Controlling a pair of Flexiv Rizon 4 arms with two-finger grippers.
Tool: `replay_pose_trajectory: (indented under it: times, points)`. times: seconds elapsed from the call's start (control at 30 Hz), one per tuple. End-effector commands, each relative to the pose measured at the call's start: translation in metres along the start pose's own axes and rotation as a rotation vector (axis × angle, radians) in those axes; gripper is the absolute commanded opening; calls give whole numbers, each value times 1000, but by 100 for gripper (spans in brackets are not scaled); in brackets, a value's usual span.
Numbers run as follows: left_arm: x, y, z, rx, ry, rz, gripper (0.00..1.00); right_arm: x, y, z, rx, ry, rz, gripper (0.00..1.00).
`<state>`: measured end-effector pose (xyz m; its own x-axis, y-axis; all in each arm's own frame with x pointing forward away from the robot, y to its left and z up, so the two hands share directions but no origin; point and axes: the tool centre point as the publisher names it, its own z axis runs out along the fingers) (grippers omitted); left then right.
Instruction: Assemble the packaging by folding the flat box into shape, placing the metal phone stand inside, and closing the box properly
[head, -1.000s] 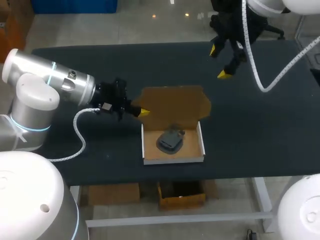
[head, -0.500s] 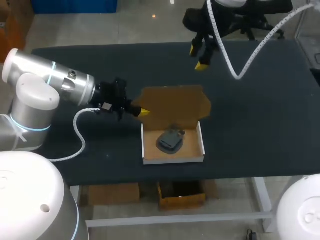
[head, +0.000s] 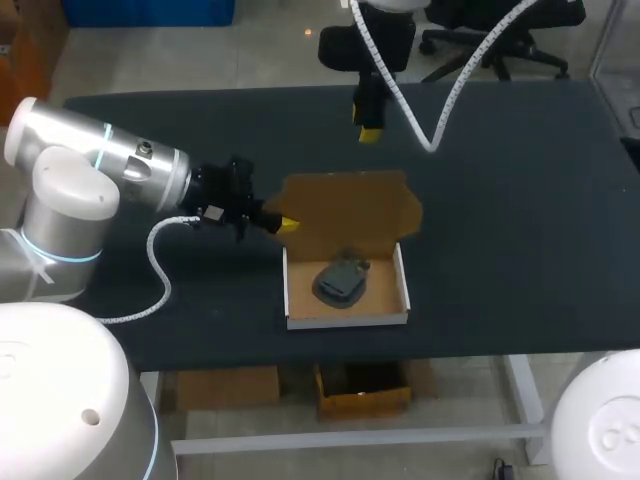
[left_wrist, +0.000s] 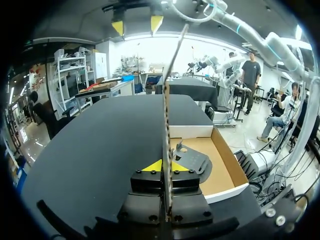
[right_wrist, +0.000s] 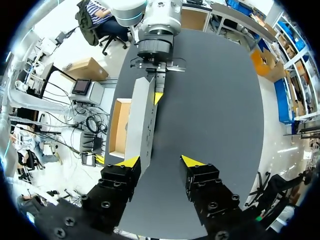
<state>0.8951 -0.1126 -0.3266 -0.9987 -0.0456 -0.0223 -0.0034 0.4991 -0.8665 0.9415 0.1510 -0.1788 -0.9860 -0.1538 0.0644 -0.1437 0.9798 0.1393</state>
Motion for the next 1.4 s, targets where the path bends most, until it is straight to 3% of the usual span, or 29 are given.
replay_pose_trajectory:
  times: [0.03, 0.37, 0.87, 1.4]
  points:
    - [0, 0, 0, 2, 0, 1, 0, -4, 9, 7, 97, 59, 6, 47]
    - [0, 0, 0, 2, 0, 1, 0, 4, 17, 18, 137, 60, 13, 41]
    - [0, 0, 0, 2, 0, 1, 0, 12, 17, 33, 127, -38, -2, 30]
    - [0, 0, 0, 2, 0, 1, 0, 16, 19, 46, 146, -62, 0, 27]
